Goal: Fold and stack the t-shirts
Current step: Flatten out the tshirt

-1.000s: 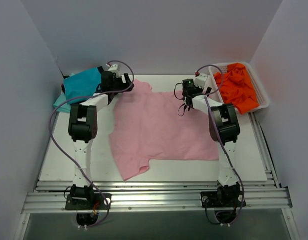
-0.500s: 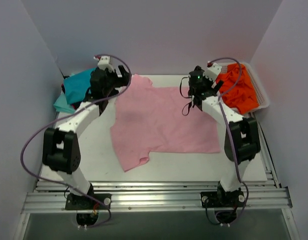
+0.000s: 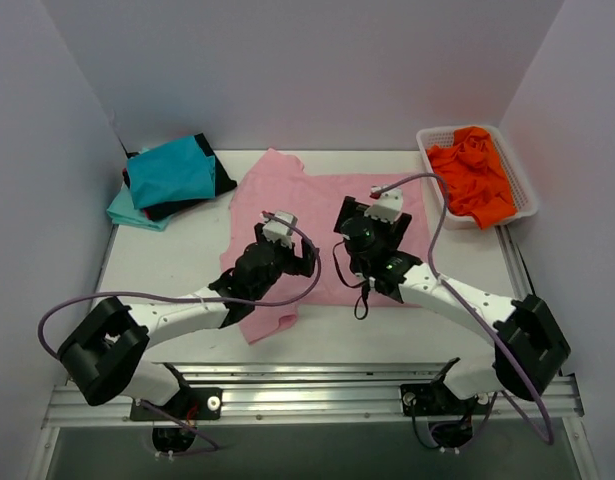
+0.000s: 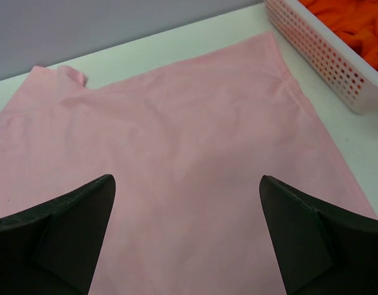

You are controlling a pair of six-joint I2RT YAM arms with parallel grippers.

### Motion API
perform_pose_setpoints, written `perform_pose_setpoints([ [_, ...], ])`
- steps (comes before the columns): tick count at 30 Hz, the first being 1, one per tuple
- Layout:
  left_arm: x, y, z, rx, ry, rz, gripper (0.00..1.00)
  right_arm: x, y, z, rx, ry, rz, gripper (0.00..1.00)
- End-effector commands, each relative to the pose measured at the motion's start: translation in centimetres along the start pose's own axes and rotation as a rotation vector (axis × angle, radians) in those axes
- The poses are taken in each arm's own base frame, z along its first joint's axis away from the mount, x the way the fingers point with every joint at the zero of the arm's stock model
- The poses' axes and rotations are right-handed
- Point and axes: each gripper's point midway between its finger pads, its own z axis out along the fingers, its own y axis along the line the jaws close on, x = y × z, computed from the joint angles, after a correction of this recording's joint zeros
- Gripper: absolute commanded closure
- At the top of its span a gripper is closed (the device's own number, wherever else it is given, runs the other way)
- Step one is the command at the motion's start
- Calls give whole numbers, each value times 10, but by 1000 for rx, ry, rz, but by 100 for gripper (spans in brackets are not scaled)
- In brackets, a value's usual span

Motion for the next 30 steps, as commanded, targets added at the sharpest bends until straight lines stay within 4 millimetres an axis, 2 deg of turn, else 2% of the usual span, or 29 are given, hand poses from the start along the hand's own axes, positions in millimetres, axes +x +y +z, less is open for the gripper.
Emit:
perform_pose_setpoints([
  [1, -52, 28, 5, -123, -94, -127, 5, -21, -49, -13, 137, 7, 160, 0],
  [2, -45, 29, 1, -172, -46, -130, 4, -7, -81, -28, 224, 69, 94, 0],
  [3, -52, 26, -11, -197, -66, -135, 3, -5, -94, -35, 289, 67, 217, 0],
  [4, -38, 19, -26, -233, -47, -118, 4, -6, -126, -50, 387, 70, 169, 0],
  [5, -36, 14, -36, -242, -47, -117, 3, -7, -134, -56, 412, 57, 201, 0],
  [6, -47, 13, -53, -254, -80, -140, 4, -9, -141, -60, 433, 39, 248, 0],
  [7, -42, 7, -65, -260, -72, -153, 4, -6, -150, -65, 448, 36, 252, 0],
  [8, -21, 24, -78, -346, -22, -187, 3, -10, -162, -73, 462, 25, 260, 0],
  [9, -21, 29, -91, -355, -15, -230, 4, -11, -167, -77, 463, 19, 281, 0],
  [10, -1, 41, -104, -414, 46, -256, 3, -11, -174, -83, 455, 9, 315, 0],
  [11, 13, 52, -114, -455, 66, -272, 4, -11, -174, -85, 439, 9, 339, 0],
  [12, 14, 55, -124, -450, 62, -307, 4, -12, -176, -86, 423, 5, 353, 0],
  [16, 55, 59, -144, -404, 113, -402, 2, -20, -190, -97, 344, -22, 438, 0],
  [18, 78, 68, -153, -431, 146, -423, 1, -17, -184, -92, 291, -10, 474, 0],
  [20, 94, 72, -161, -471, 188, -457, 0, -17, -182, -83, 265, 5, 439, 0],
  [22, 102, 71, -166, -482, 225, -480, 0, 0, -164, -68, 211, 104, 398, 0],
  [23, 105, 70, -167, -490, 240, -483, 0, 4, -168, -61, 224, 130, 369, 0],
  [25, 109, 71, -172, -520, 270, -478, 0, 19, -159, -49, 196, 203, 362, 0],
  [27, 117, 76, -177, -566, 298, -463, 0, 28, -169, -41, 213, 222, 367, 0],
  [30, 125, 77, -181, -593, 328, -477, 0, 28, -172, -35, 197, 224, 391, 0],
])
